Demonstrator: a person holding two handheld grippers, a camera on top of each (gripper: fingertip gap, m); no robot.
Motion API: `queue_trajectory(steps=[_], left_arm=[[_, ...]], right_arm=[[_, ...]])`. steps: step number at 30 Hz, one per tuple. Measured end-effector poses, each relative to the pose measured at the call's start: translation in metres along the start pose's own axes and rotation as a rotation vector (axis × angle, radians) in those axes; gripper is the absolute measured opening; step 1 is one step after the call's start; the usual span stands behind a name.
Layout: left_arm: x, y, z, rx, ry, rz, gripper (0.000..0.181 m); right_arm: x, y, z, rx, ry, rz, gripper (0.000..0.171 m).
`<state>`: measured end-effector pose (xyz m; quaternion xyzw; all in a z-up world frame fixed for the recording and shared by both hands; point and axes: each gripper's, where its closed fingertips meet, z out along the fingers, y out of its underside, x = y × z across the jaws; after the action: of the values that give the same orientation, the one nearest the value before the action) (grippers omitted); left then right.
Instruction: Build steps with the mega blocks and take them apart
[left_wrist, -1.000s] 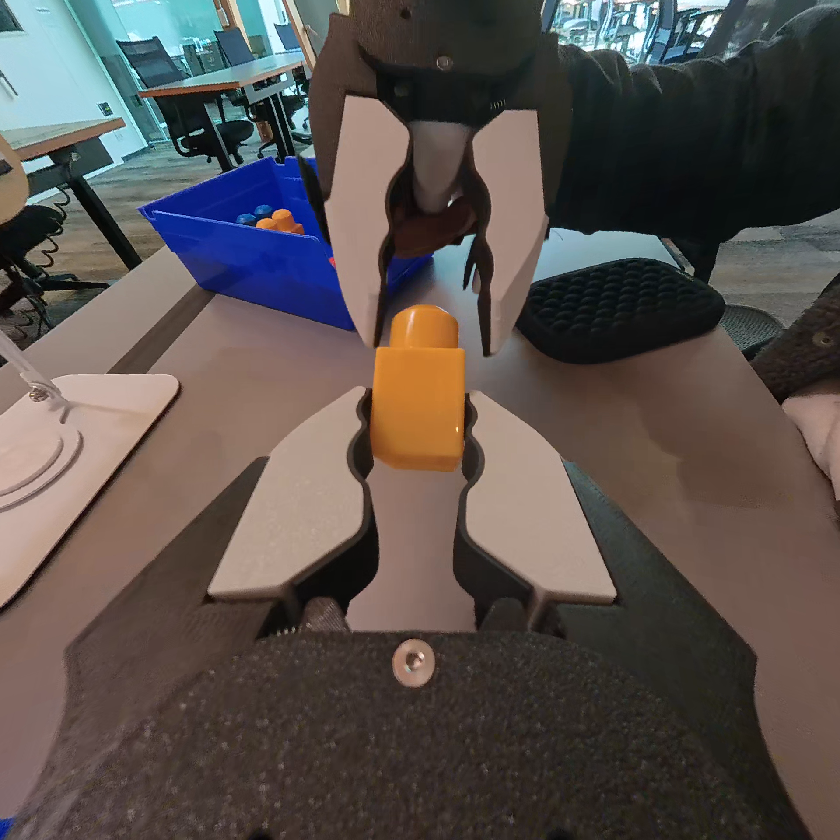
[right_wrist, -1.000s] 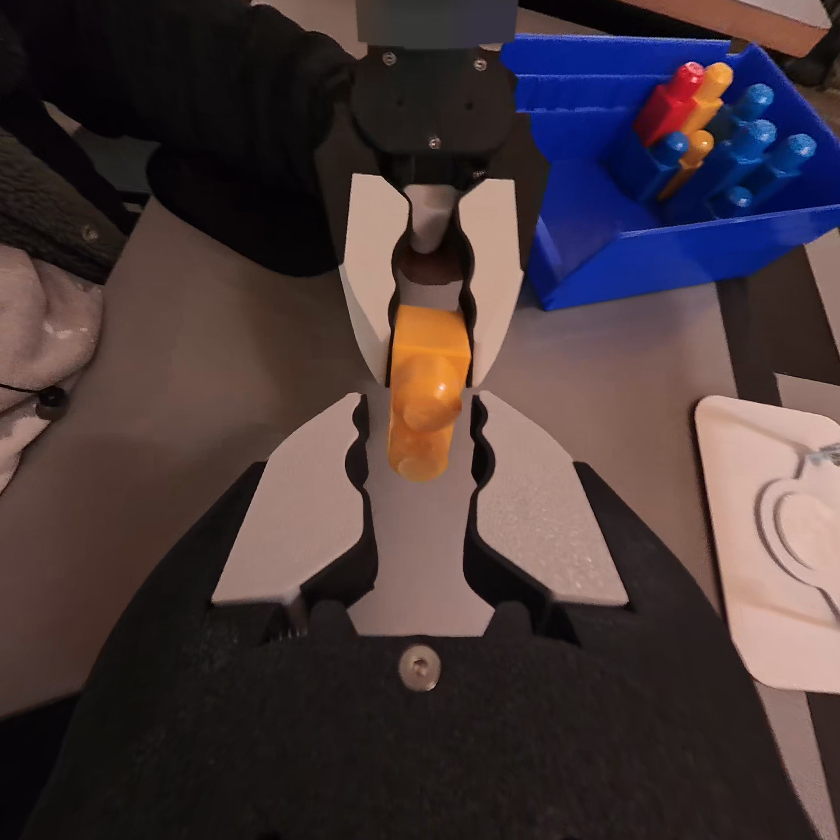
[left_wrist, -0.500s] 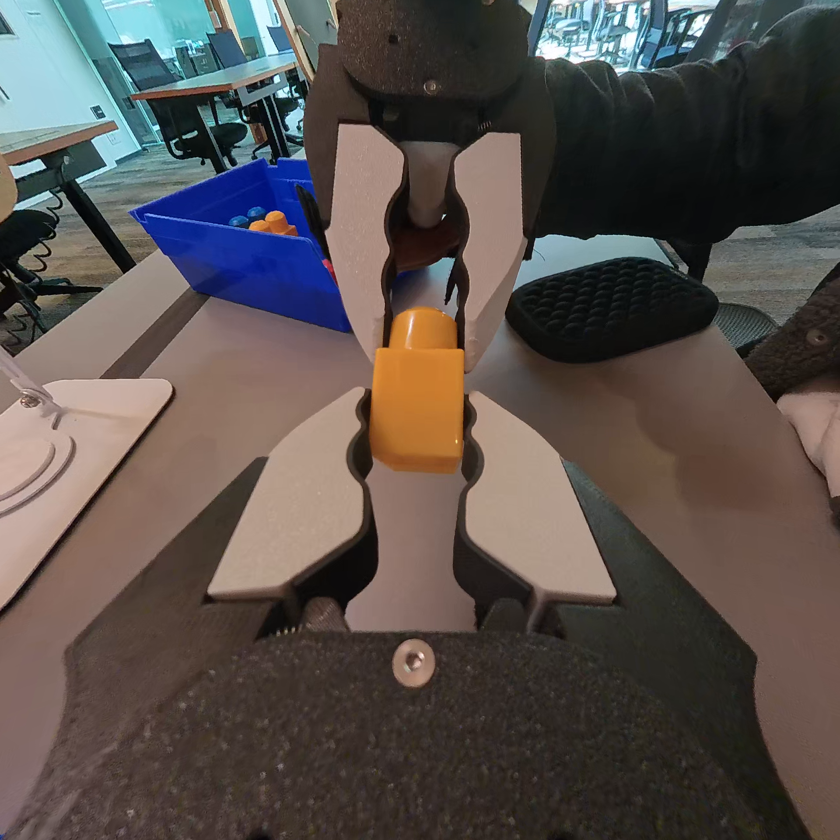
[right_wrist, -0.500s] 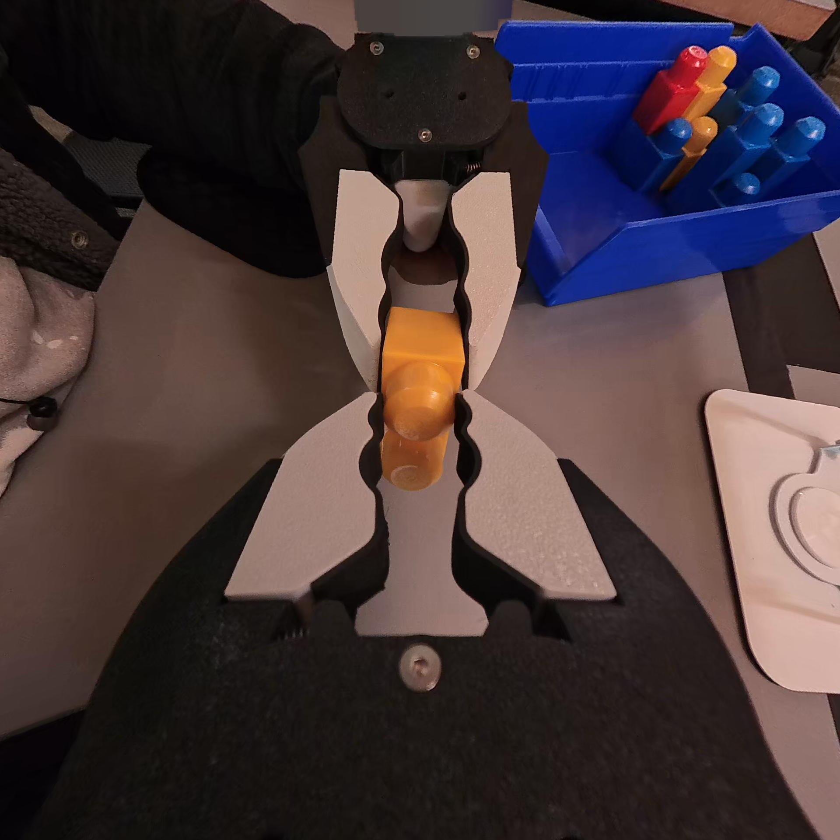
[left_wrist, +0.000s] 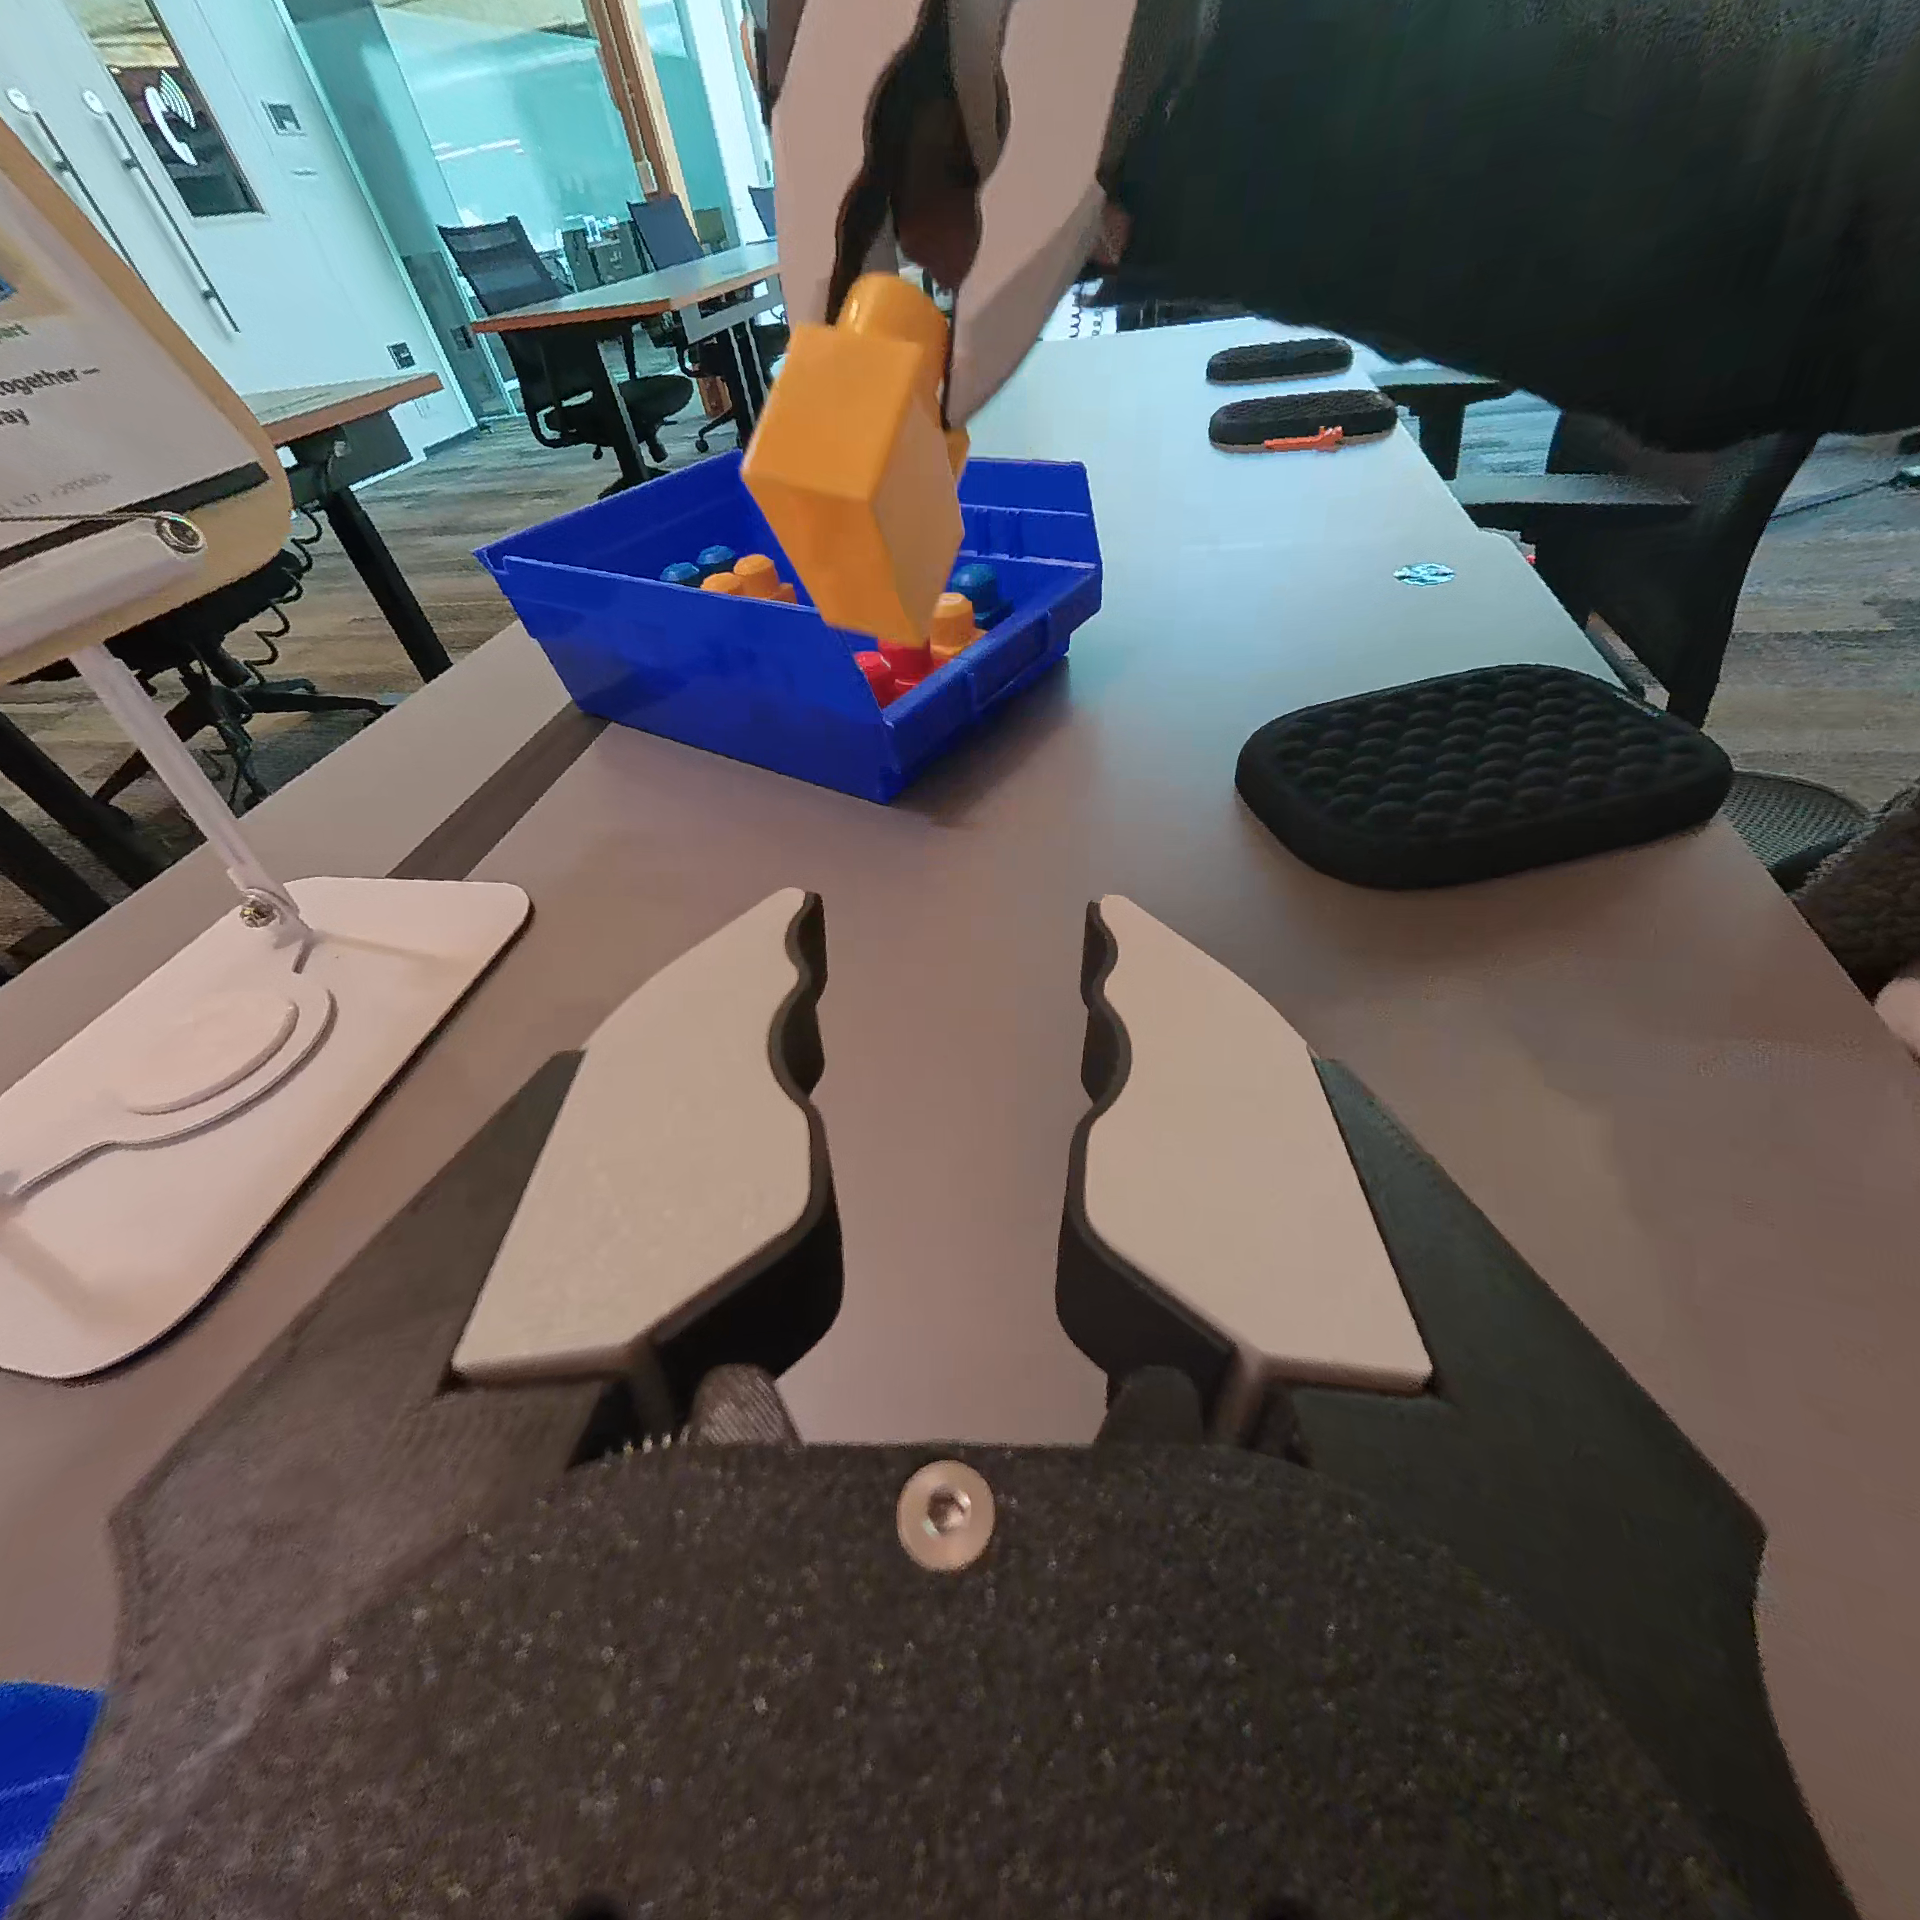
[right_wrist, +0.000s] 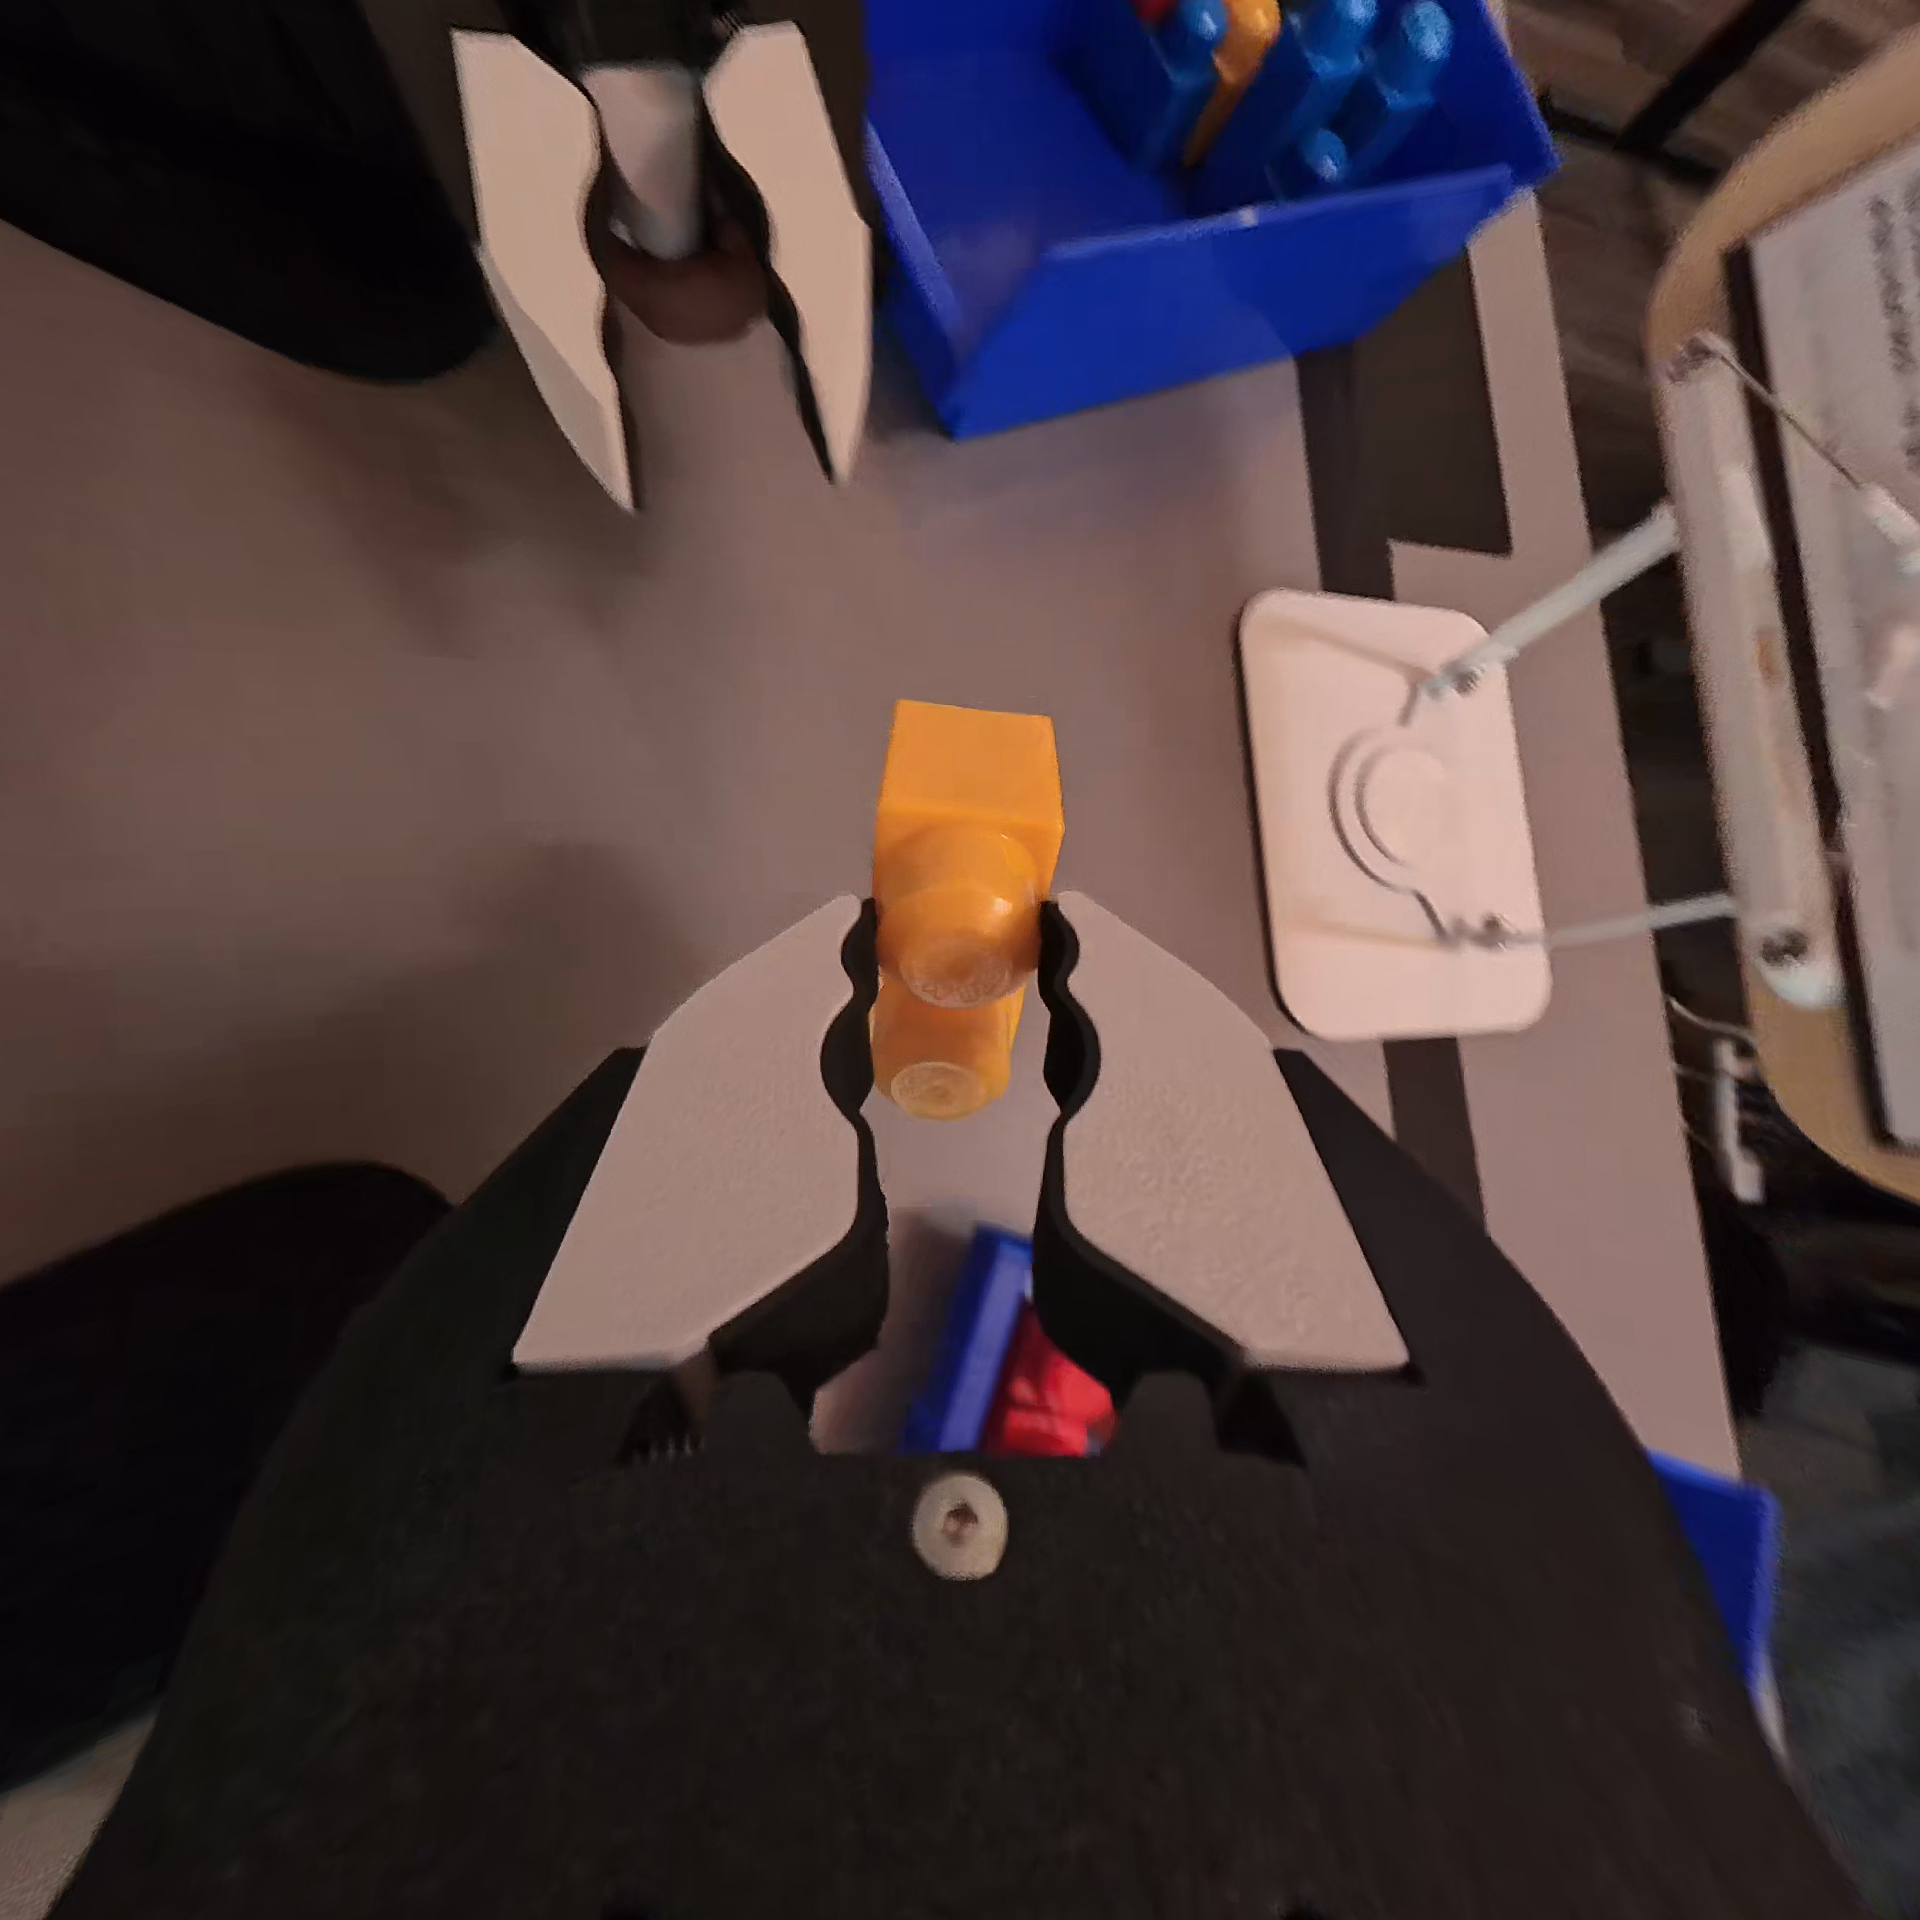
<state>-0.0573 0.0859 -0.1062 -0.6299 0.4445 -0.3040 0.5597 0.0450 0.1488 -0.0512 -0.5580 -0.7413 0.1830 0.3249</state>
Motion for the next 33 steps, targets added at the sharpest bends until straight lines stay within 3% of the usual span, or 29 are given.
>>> queue_trajectory(steps=[4,9,17,26,33], left_arm=[[-0.003,-0.001,-0.001,0.005,-0.014,-0.001,0.042],[-0.023,-0.009,-0.01,0.058,-0.132,-0.029,0.0],[-0.075,-0.021,-0.043,0.134,-0.481,-0.059,0.0],[-0.133,-0.003,-0.103,0.16,-0.885,-0.205,0.0],[-0.151,0.013,-0.129,0.128,-1.018,-0.25,0.0]], right_arm=[[0.032,0.028,-0.038,-0.098,0.092,0.043,0.03],[0.066,0.061,-0.08,-0.174,0.203,0.117,0.029],[0.096,0.121,-0.105,-0.322,0.279,0.215,0.029],[0.119,0.194,-0.103,-0.542,0.284,0.303,0.029],[0.128,0.23,-0.081,-0.655,0.207,0.351,0.029]])
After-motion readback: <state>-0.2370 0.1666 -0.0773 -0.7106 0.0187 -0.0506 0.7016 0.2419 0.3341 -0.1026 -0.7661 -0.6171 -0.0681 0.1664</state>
